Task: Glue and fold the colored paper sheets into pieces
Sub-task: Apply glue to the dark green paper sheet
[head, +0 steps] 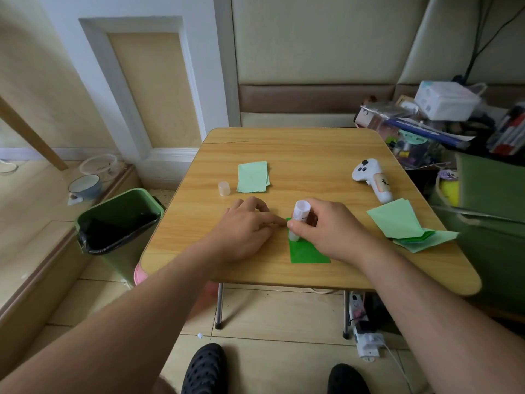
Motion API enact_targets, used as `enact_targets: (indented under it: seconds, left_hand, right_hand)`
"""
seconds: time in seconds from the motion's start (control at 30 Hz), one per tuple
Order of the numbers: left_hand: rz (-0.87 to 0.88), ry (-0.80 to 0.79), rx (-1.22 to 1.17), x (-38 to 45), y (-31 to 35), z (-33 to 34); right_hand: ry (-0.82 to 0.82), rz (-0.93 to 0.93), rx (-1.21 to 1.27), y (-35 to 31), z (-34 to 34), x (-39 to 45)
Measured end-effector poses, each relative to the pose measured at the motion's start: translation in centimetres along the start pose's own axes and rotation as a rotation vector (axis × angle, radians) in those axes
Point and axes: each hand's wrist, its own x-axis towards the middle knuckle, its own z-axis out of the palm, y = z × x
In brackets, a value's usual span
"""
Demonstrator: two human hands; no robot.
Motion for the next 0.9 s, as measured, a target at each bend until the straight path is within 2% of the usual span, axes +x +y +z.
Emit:
enact_targets:
  seconds: [0.37, 0.57, 0.9]
  left_hand:
    - [-0.005, -0.004, -0.005, 0.1, 0.1, -0.1]
    - [-0.006, -0.002, -0.026, 0.0, 0.1, 0.0]
    - [-0.005, 0.005, -0.025, 0.0, 0.1, 0.0]
  right_hand:
    - [-0.203, 0.016, 0.008, -0.8, -0.8, -1.2]
    - [0.050, 0.013, 0.056, -0.2, -1.2, -0.9]
    - [-0.121, -0.044, 0.014, 0.1, -0.5, -1.1]
